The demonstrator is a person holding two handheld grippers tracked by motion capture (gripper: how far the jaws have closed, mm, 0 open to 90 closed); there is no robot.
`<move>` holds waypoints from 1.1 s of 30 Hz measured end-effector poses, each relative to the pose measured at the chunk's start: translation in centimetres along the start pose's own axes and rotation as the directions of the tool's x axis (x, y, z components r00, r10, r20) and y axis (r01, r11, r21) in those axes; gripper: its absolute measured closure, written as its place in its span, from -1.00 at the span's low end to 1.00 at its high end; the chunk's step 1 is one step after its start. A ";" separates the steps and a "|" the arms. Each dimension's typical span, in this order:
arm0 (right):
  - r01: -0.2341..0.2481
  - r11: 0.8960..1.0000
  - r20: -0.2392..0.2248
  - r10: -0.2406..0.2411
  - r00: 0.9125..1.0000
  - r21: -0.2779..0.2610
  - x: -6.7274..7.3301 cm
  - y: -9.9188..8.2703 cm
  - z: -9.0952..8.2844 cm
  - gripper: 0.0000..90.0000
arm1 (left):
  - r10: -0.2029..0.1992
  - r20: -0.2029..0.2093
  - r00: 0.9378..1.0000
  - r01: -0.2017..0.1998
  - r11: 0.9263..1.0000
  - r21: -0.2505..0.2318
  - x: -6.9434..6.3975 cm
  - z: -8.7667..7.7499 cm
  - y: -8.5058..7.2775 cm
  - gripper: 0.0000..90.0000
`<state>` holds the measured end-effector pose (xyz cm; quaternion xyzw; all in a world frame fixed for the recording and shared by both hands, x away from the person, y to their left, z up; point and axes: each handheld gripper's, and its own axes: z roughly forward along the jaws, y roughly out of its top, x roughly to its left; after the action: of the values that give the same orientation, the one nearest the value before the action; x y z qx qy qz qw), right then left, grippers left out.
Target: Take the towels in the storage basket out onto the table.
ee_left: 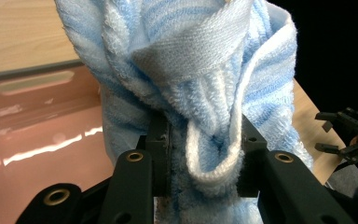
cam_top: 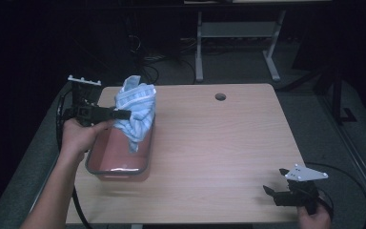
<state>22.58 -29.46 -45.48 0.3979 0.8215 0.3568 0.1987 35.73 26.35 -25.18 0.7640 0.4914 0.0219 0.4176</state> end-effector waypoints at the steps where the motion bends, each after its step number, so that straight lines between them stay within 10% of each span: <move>1: 0.000 1.000 0.000 0.000 1.000 0.000 0.0 0.0 0.0 -0.70 | 0.000 0.000 1.000 0.000 1.000 0.000 0.0 0.0 0.0 0.45; 33: -0.004 1.000 0.014 0.004 1.000 -0.003 -0.1 0.0 -0.2 -0.69 | 0.094 0.064 0.994 -0.098 0.994 0.055 -5.7 5.6 3.2 0.45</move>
<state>22.46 -29.63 -45.34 0.4018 0.8188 0.3556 0.2043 37.62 17.95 -24.55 0.7988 0.4416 0.0043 0.4085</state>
